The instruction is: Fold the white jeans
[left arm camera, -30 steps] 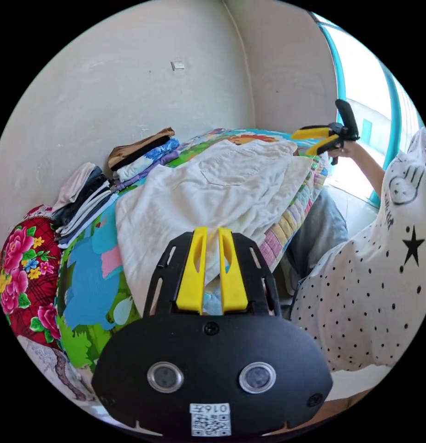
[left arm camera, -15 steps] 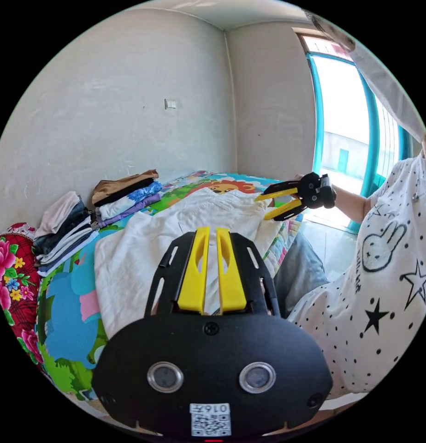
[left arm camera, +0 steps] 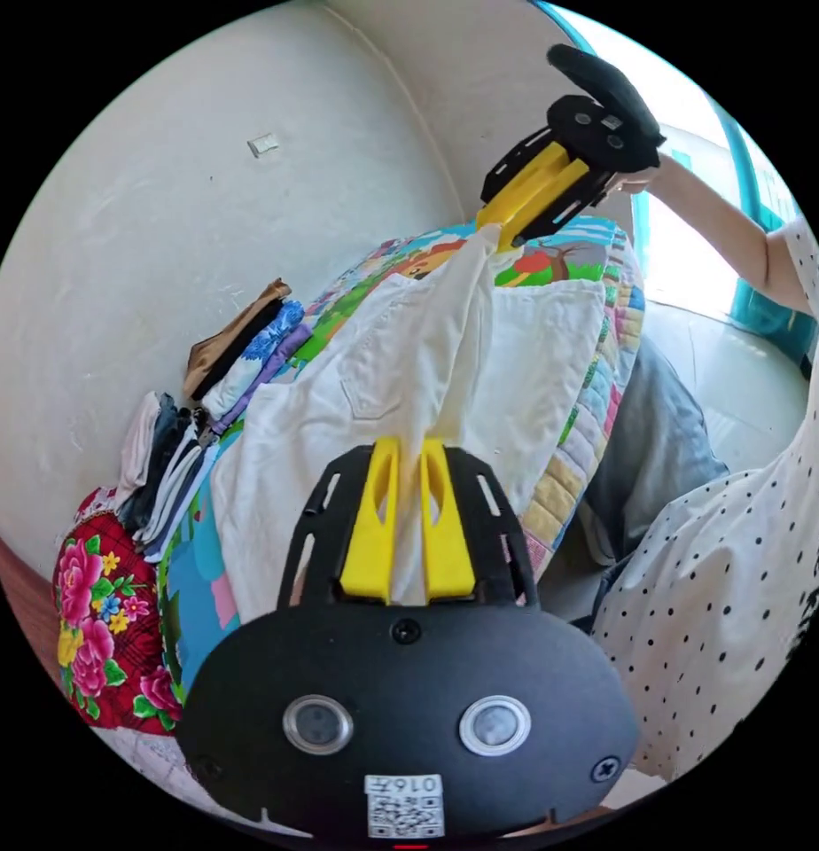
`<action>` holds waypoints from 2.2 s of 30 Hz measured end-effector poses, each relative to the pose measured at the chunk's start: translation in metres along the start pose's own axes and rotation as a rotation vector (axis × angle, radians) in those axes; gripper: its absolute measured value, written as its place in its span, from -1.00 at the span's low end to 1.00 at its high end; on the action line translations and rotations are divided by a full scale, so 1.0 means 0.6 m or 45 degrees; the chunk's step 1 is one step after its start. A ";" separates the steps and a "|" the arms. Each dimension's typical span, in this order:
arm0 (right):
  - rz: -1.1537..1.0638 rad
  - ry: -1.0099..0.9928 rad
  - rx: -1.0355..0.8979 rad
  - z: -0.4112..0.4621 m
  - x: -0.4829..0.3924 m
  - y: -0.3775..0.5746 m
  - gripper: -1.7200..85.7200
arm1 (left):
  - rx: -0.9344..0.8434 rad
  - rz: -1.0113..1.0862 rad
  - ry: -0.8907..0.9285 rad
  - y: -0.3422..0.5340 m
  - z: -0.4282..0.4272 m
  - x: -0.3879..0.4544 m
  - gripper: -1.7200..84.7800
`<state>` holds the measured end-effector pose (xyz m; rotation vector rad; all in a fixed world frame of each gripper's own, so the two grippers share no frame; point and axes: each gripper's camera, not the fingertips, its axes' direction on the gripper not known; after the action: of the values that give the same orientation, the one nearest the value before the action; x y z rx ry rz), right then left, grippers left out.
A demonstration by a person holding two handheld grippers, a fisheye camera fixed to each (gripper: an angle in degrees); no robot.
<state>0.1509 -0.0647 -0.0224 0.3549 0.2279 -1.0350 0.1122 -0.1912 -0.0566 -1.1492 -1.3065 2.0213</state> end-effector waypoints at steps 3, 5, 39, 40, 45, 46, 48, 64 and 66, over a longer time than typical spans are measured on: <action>-0.041 0.055 -0.003 0.009 0.011 -0.001 -0.87 | 0.006 0.064 -0.075 -0.017 0.001 -0.014 -0.96; -0.105 0.126 0.019 0.007 0.008 0.007 -0.87 | 0.020 0.091 -0.018 -0.019 -0.007 -0.029 -0.97; 0.983 -0.794 0.155 0.595 0.413 0.434 -0.80 | -0.134 -1.197 0.516 0.255 0.716 -0.687 -0.85; 0.966 -0.769 0.169 0.597 0.412 0.443 -0.83 | -0.105 -1.188 0.519 0.260 0.720 -0.687 -0.87; 0.916 -0.698 0.173 0.602 0.413 0.459 -0.91 | 0.110 -1.201 0.728 0.323 0.751 -0.717 -0.94; 0.932 -0.681 0.193 0.602 0.415 0.467 -0.92 | 0.124 -1.201 0.743 0.332 0.757 -0.720 -0.95; 0.994 -0.706 0.242 0.613 0.420 0.488 -0.93 | 0.082 -1.260 0.790 0.373 0.805 -0.729 -0.96; 0.895 -0.636 0.297 0.564 0.432 0.408 -0.94 | 0.126 -0.881 0.906 0.228 0.845 -0.621 -0.98; 0.739 -0.678 0.219 0.568 0.412 0.353 -0.96 | 0.094 -0.784 0.894 0.156 0.868 -0.570 -0.98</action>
<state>0.4632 -0.2974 0.2430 0.2642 -0.4276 -0.5416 -0.1369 -0.7496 0.0959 -1.0950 -1.0259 1.0711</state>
